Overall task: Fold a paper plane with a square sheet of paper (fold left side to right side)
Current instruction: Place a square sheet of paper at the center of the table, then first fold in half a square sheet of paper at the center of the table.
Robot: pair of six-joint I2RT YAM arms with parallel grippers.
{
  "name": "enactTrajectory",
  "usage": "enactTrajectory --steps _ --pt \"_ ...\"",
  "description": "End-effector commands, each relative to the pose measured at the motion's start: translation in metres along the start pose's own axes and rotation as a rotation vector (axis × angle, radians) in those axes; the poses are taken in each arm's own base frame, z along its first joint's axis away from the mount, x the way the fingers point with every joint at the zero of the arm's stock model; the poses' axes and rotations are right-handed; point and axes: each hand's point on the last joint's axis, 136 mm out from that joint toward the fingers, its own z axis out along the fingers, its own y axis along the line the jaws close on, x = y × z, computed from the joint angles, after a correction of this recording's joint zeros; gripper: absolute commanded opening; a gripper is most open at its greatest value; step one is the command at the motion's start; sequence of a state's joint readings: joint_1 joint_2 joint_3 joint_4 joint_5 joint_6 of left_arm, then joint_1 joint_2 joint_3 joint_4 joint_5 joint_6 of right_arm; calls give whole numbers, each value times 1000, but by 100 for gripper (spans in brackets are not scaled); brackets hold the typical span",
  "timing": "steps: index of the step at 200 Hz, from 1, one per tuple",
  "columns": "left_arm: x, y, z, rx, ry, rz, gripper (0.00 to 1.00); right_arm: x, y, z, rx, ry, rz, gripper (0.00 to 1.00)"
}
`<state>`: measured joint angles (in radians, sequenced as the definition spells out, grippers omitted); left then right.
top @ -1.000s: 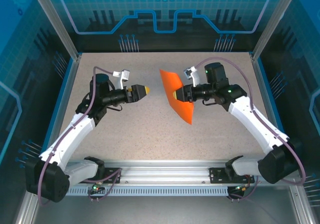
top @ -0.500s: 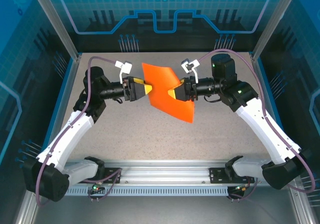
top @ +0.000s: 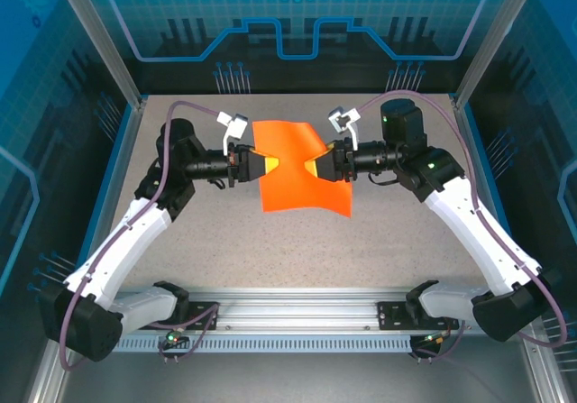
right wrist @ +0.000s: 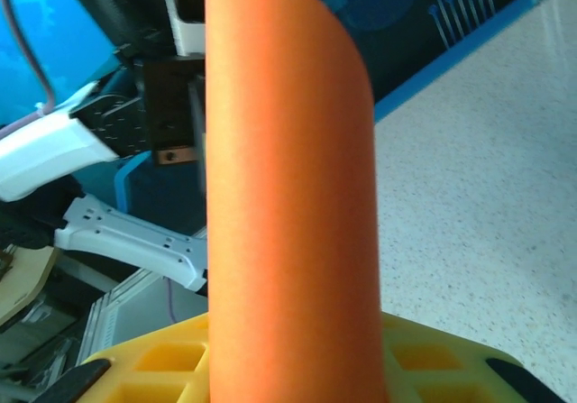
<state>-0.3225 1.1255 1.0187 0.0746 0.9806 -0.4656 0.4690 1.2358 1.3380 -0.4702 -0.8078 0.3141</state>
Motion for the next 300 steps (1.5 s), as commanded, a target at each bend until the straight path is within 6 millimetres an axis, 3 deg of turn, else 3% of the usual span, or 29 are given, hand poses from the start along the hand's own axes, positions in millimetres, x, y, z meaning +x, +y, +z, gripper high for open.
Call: enactTrajectory --steps 1,13,45,80,110,165,184,187,195,242,300 --pt "0 -2 0 -16 5 18 4 3 -15 -8 72 -20 25 35" --pt "4 5 2 -37 15 -8 4 7 -25 -12 120 -18 44 37" --pt "23 37 6 -118 56 -125 3 24 -62 -25 303 -7 103 62" --pt "62 81 9 -227 124 -291 2 55 -103 -32 480 45 192 84" --pt "103 117 14 -271 200 -438 2 86 -136 -33 597 86 295 93" --pt "175 183 19 -410 339 -605 2 135 -176 -12 618 80 470 94" --pt "197 205 19 -456 377 -643 1 143 -182 -6 610 72 506 93" --pt "200 208 19 -460 382 -648 1 154 -184 -5 614 88 524 93" --pt "206 214 20 -465 394 -663 1 160 -186 -3 611 97 537 92" --pt "218 228 19 -511 432 -695 0 185 -194 4 615 134 597 81" --pt "218 223 14 -539 449 -696 0 205 -214 35 596 214 702 35"
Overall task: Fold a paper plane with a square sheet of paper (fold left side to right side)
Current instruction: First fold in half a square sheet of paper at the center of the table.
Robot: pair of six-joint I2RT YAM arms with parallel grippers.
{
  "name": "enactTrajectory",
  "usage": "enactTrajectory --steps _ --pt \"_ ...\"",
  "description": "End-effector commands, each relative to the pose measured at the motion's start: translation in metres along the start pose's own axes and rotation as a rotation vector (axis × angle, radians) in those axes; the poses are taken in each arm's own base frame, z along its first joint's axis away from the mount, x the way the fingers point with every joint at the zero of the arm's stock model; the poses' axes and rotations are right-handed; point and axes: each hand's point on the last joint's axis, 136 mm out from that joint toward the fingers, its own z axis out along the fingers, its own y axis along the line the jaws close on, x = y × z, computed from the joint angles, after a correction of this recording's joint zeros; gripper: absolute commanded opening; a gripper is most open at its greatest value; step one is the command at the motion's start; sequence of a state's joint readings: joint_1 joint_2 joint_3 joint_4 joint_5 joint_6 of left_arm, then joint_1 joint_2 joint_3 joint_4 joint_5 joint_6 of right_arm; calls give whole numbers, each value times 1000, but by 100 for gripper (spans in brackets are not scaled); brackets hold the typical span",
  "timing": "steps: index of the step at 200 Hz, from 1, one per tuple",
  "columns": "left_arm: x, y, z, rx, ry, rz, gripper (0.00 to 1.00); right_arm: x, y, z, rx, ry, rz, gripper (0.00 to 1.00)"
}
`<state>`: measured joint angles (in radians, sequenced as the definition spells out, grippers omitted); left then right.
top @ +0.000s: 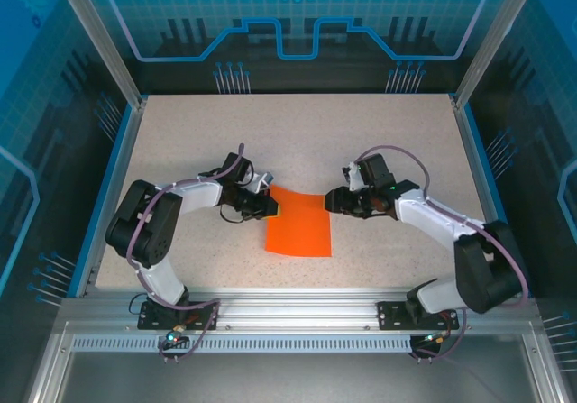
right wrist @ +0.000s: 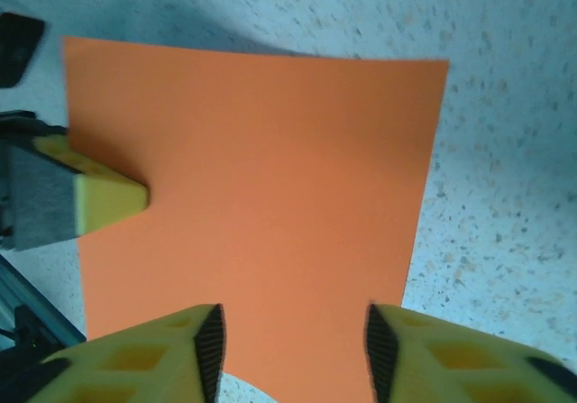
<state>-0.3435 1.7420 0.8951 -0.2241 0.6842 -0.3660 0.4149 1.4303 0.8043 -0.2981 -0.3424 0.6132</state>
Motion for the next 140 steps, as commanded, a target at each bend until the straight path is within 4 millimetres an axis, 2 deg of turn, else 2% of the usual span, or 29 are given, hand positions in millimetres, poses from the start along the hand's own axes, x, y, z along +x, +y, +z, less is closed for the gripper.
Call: enactTrajectory --steps 1,25,28,30,34,58,115,140 --pt "-1 -6 -7 -16 -3 24 0 -2 8 16 -20 36 22 35" --pt "0 -7 -10 -29 -8 23 0 0 4 34 10 73 42 21" --pt "0 -7 -11 -29 -9 22 0 2 2 37 20 81 47 20" --pt "0 -7 -11 -30 -9 21 0 -5 7 36 14 67 39 19" --pt "0 -8 -11 -30 -10 22 0 -6 7 39 20 70 40 17" --pt "2 -7 -13 -36 -10 17 0 -6 0 51 73 89 44 10" --pt "6 -8 -14 -35 -10 9 2 9 -15 74 133 169 52 7" --pt "6 -14 -14 -20 -7 13 9 17 -22 78 165 194 55 7"
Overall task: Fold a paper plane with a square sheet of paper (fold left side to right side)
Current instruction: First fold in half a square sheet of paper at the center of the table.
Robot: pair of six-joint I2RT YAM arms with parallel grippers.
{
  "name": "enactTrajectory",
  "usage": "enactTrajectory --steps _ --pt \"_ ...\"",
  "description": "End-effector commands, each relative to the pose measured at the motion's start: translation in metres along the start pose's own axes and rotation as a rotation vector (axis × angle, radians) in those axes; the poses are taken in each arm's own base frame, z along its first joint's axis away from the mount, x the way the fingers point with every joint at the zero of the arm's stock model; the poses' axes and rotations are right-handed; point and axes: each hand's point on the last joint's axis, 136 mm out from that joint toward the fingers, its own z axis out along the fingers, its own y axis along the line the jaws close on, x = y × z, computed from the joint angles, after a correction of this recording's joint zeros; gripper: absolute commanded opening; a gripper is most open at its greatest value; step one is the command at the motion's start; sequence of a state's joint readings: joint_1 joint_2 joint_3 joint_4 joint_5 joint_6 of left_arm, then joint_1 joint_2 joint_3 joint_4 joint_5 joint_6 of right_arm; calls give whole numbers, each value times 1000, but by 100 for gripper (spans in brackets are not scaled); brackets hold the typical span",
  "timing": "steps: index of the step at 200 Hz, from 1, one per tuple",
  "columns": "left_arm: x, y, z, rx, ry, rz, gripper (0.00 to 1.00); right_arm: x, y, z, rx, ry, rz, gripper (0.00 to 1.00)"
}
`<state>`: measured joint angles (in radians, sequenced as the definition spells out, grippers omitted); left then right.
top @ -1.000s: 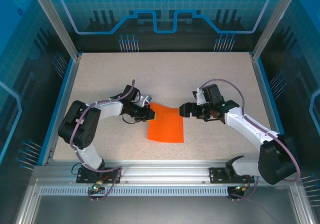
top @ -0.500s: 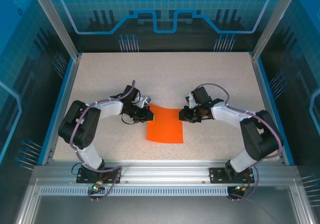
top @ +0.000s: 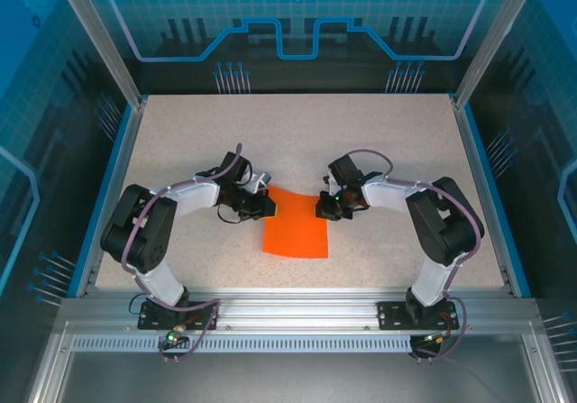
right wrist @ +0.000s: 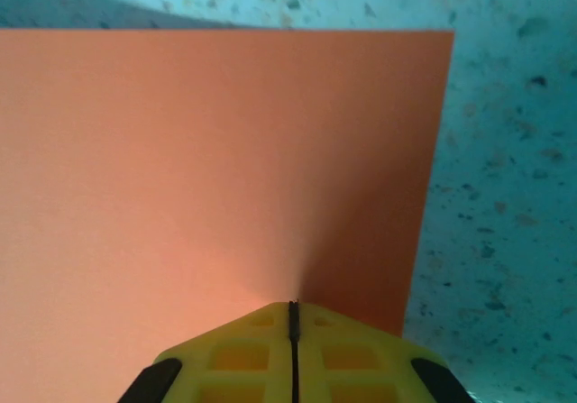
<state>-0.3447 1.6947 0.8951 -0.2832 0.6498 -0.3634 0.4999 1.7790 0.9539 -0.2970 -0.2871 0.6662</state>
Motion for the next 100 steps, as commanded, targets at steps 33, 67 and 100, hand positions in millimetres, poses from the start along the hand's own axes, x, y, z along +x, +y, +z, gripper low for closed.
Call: enactTrajectory --steps 33,67,100 --pt "1 -33 -6 83 5 14 31 16 -14 11 88 61 1 7" --pt "1 -56 -3 154 22 7 52 23 -21 14 109 72 3 7" --pt "-3 -73 8 224 34 -11 60 24 -21 14 102 65 -2 8"
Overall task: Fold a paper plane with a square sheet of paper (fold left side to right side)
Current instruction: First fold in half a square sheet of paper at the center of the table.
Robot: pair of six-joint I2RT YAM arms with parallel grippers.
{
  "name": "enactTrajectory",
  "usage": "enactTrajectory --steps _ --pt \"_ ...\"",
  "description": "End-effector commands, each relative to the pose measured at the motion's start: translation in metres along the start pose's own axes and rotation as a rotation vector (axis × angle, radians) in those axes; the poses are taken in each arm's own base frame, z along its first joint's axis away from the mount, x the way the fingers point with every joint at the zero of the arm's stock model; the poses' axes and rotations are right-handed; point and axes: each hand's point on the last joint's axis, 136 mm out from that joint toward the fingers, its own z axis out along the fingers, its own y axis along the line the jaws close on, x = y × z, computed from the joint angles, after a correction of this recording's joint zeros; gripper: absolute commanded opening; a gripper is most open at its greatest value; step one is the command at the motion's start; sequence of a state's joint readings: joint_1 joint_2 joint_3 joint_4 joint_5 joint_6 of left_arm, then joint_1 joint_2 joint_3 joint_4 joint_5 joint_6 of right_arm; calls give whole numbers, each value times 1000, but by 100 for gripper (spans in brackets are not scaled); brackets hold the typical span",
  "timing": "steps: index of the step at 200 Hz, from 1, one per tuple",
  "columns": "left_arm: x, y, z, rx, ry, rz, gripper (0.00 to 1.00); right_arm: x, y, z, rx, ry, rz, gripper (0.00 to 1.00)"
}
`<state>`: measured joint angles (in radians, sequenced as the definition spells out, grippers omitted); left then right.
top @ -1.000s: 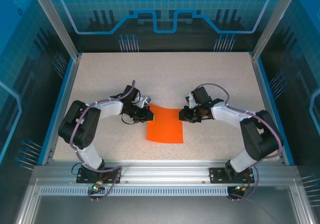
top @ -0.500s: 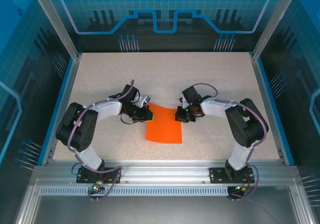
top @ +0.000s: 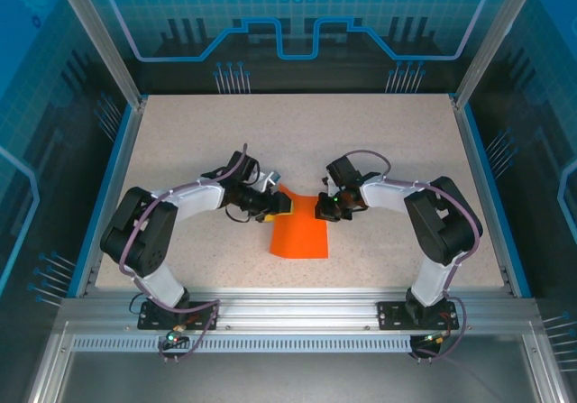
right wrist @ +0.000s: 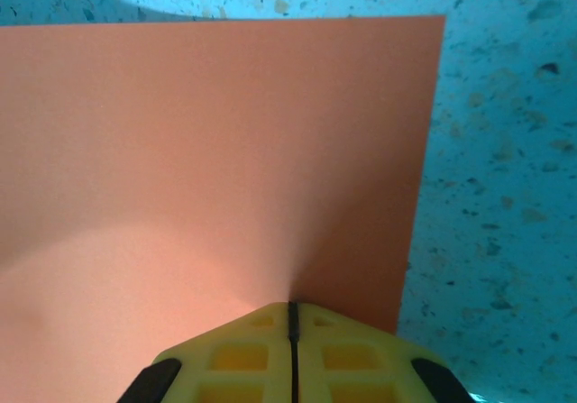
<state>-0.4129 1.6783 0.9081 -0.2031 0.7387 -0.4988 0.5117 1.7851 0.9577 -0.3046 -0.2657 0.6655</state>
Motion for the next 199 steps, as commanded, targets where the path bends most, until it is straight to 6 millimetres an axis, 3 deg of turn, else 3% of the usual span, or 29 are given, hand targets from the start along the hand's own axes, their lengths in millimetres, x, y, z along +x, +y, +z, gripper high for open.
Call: enactTrajectory --steps 1,50,96,155,179,199 --pt "-8 -29 5 103 7 2 60 22 -19 12 80 63 4 8" --pt "-11 -32 28 103 44 -3 64 14 -10 4 39 1 -15 9" --pt "-14 -25 37 75 39 -17 64 -5 9 -20 -42 -96 -55 15" --pt "-14 -16 38 38 31 -32 49 -20 16 -69 -68 -204 -70 35" --pt "-15 -14 37 22 24 -34 38 -18 19 -82 -98 -219 -46 38" --pt "-15 -13 37 18 23 -36 30 -6 24 -79 -183 -199 -24 44"
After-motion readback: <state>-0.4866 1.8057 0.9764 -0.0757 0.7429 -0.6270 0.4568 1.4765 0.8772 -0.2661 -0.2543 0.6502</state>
